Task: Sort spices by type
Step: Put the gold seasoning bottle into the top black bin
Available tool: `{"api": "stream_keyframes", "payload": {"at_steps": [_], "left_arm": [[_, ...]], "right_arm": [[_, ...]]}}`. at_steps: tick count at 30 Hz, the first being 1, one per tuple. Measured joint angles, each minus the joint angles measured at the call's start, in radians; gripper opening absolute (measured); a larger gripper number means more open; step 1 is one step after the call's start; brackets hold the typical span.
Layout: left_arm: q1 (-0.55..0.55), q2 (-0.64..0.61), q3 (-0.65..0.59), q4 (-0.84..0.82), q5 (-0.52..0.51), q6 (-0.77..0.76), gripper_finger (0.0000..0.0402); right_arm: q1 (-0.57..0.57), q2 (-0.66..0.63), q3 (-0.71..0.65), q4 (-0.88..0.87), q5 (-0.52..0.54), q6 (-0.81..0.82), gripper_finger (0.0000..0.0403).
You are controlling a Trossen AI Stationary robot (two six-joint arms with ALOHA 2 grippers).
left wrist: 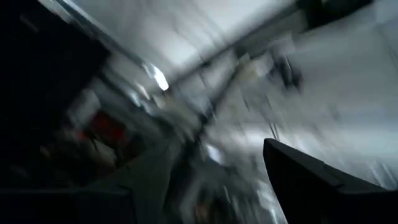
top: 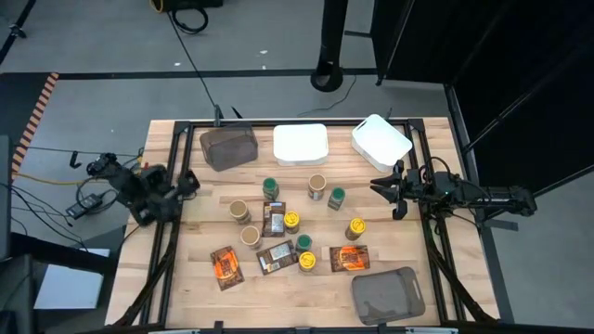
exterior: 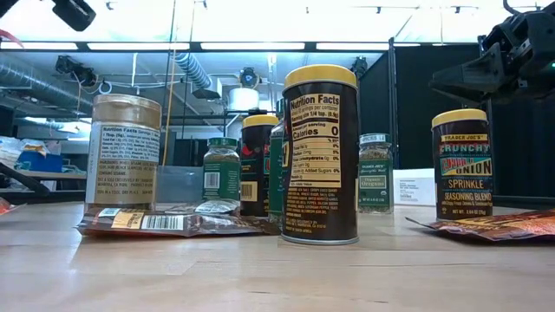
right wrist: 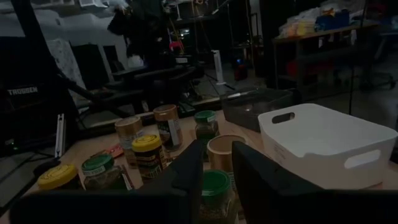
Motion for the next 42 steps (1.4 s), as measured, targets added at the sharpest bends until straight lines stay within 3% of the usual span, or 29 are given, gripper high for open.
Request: {"api": "stream_keyframes", "payload": {"at_steps": [2,4,6,11,16,25,29,35,42], "left_arm": [[0.000,-0.001,0.008,0.084,-0.079,0.019,0.0257],[0.001,-0.001,0.044,0.063,-0.106,0.049,0.0257],[0.000,0.013,0.116,-0.077,-0.153,0.087,0.0254],[0.001,0.158,0.384,-0.523,-0.362,0.081,0.0246],[0.000,0.357,0.662,-0.897,-0.457,-0.081,0.0244],[0.001,0.745,1.018,-1.498,-0.444,-0.327,0.0237],[0.001,0.886,1.094,-1.562,-0.440,-0.405,0.0236],[0.002,1.022,1.108,-1.500,-0.465,-0.455,0.0224],[0.102,1.053,1.107,-1.644,-0.145,-0.620,0.0203]], "right_arm": [[0.000,0.000,0.000,0.000,0.004,-0.001,0.0094],[-0.005,0.000,0.000,0.001,0.075,-0.001,0.0095],[-0.011,0.000,0.000,0.009,0.139,0.001,0.0096],[-0.011,0.000,0.000,0.016,0.155,-0.001,0.0094],[-0.012,0.000,0.000,0.017,0.158,-0.005,0.0096],[-0.013,0.000,0.000,0.023,0.158,-0.024,0.0096],[-0.014,0.000,0.000,0.024,0.158,-0.026,0.0094],[-0.017,0.000,0.000,0.031,0.158,-0.026,0.0096],[-0.017,0.000,0.000,0.031,0.158,0.117,0.0095]]}}
